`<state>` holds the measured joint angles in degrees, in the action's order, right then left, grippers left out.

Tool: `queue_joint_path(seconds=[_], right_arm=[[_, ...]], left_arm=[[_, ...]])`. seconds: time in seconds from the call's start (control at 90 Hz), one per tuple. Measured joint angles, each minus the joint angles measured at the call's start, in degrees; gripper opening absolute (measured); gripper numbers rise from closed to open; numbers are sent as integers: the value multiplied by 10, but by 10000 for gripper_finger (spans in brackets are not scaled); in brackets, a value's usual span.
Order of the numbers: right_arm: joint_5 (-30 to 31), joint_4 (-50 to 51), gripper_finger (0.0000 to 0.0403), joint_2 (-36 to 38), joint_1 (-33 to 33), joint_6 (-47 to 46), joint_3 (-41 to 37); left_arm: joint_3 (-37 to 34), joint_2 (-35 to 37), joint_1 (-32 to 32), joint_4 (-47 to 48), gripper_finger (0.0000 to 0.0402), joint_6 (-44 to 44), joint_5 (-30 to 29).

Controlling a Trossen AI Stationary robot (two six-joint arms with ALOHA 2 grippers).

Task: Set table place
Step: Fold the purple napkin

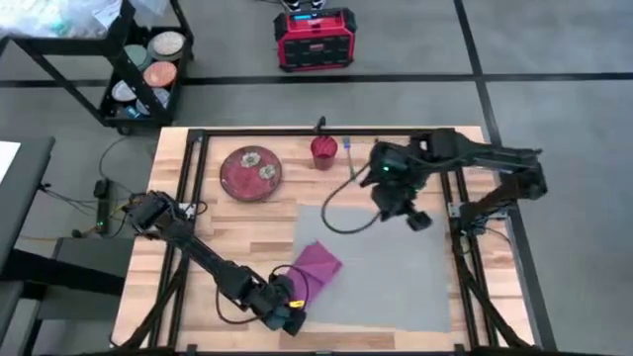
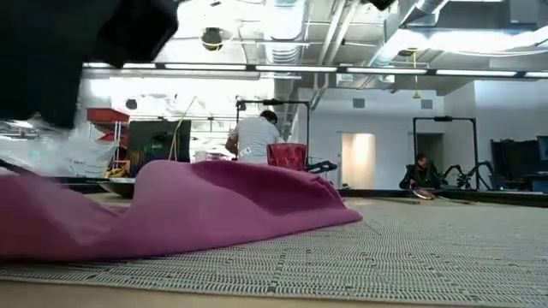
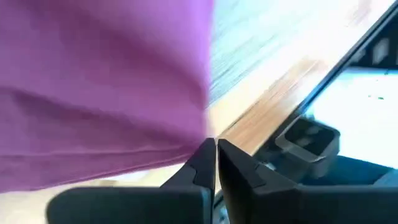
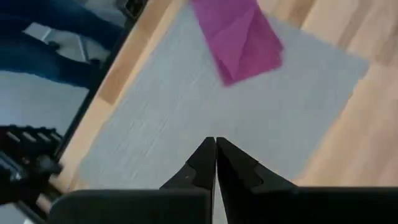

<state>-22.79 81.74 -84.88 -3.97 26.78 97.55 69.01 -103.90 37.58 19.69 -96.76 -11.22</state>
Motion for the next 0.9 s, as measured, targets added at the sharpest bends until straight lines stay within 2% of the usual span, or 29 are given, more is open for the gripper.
queue_joint_path(seconds=[0.144,0.278,0.367,0.467,0.611,0.689,0.767,0.9], right_arm=[[3,-43,0,-7,0,-7,-52],[-1,-48,0,-16,1,-5,-111],[-27,-51,0,-17,1,0,-152],[-59,-57,0,-17,5,-4,-177],[-59,-60,0,-17,12,-10,-185],[-59,-59,0,-17,14,-17,-185],[-64,-58,0,-17,16,-33,-185],[-75,-56,0,-17,21,-53,-185]], left_arm=[[35,35,4,82,0,-13,-34],[54,42,19,240,0,-94,-82],[48,41,20,308,0,-121,-86],[30,41,16,306,0,-91,-86],[5,35,3,301,0,-46,-70],[-13,36,-1,259,2,-21,-70],[-27,35,-6,215,15,9,-69],[-57,36,-22,160,50,7,-69]])
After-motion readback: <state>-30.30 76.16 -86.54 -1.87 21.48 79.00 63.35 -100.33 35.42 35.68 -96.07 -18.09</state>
